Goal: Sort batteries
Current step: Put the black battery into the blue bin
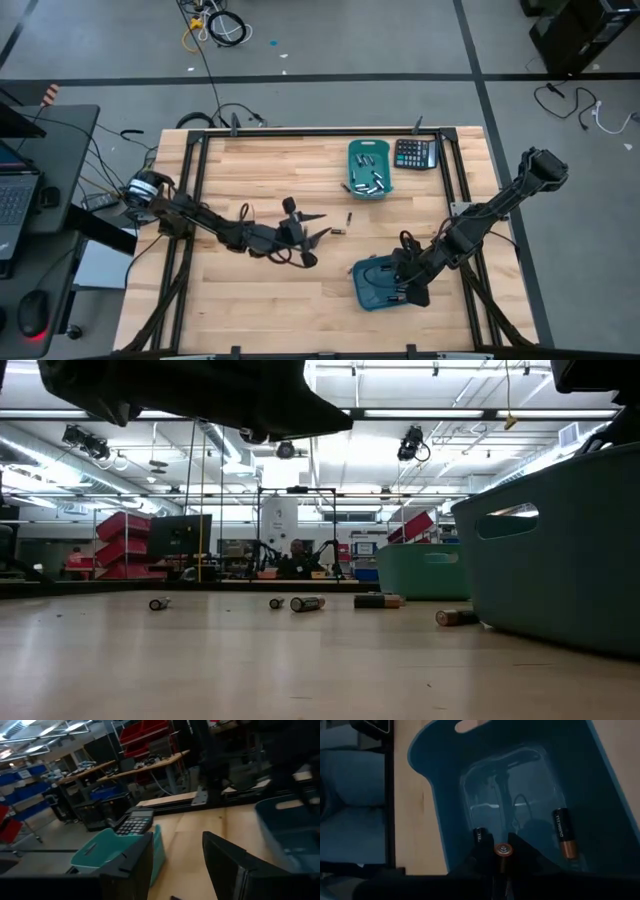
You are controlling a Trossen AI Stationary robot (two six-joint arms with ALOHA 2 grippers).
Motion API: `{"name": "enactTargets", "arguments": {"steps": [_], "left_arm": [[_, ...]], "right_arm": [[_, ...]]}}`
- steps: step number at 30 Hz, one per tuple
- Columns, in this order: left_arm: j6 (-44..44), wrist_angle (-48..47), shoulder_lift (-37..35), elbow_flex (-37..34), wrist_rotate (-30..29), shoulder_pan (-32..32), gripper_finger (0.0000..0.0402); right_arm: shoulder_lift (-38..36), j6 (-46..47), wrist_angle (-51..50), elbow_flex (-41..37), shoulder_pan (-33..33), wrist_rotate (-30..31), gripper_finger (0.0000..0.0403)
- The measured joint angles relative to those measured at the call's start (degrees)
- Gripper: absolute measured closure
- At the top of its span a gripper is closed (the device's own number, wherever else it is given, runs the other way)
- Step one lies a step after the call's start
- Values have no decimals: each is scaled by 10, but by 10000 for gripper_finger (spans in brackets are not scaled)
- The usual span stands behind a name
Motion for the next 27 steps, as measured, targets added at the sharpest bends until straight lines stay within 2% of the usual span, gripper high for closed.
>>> {"name": "enactTargets", "arguments": {"steps": [6,17,23,27], "left_arm": [[-2,0,0,0,0,-32,232],[-2,-1,0,0,-11,-43,232],[-31,-37,0,0,-18,-43,232],[-75,-94,0,0,-19,-44,232]], "right_arm": [[0,0,0,0,-1,10,359],[0,-1,0,0,-2,28,305],[0,-38,23,0,-2,81,303],[0,-80,44,0,-7,133,303]]}}
